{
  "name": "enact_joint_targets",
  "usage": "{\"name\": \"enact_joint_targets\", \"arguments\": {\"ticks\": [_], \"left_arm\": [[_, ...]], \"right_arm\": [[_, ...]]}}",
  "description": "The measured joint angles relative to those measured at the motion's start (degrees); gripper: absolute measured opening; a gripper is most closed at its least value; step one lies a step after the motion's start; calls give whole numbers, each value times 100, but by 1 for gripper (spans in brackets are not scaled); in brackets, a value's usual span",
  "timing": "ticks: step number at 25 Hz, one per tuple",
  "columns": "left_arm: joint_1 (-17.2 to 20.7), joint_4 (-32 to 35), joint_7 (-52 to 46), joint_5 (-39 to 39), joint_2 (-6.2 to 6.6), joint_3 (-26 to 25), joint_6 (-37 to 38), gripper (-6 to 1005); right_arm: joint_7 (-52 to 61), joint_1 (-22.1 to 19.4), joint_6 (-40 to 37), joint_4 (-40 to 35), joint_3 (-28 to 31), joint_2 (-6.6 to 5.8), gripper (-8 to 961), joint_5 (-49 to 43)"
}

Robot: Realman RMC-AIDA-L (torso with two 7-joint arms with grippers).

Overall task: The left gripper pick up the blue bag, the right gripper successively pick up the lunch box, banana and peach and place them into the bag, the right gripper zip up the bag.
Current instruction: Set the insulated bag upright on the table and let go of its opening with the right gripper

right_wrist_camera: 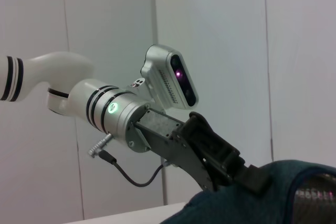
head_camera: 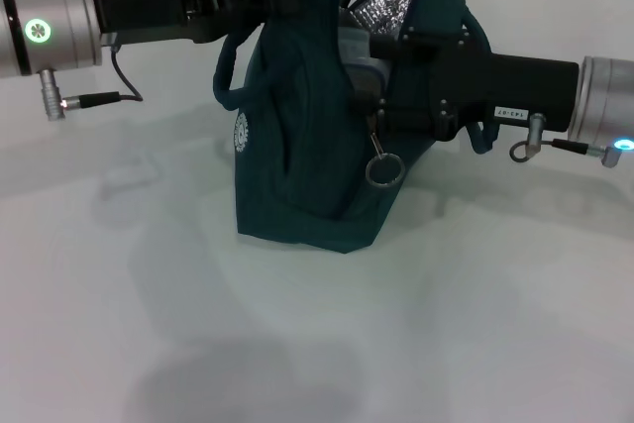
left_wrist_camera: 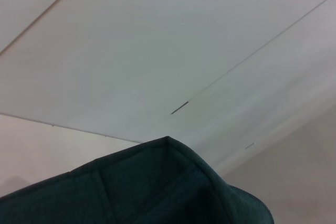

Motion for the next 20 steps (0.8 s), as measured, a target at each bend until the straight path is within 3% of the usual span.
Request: {"name": "enact_joint_targets", "arguments": {"ticks": [4, 8, 13, 20], "left_arm": [[44, 0, 1, -36, 0, 0, 2, 71], [70, 0, 7, -54, 8, 0, 4, 73], [77, 0, 20, -57, 11, 0, 6, 76], [75, -18, 20, -60, 19, 0, -28, 80]], "right_arm": [[-159, -183, -285, -125, 122, 15, 718, 219], [-912, -823, -926, -310, 474, -13, 715, 894], [-1486, -1443, -961, -80, 962, -21, 712, 1010], [-1848, -1483, -407, 749, 1387, -38, 711, 952]]}}
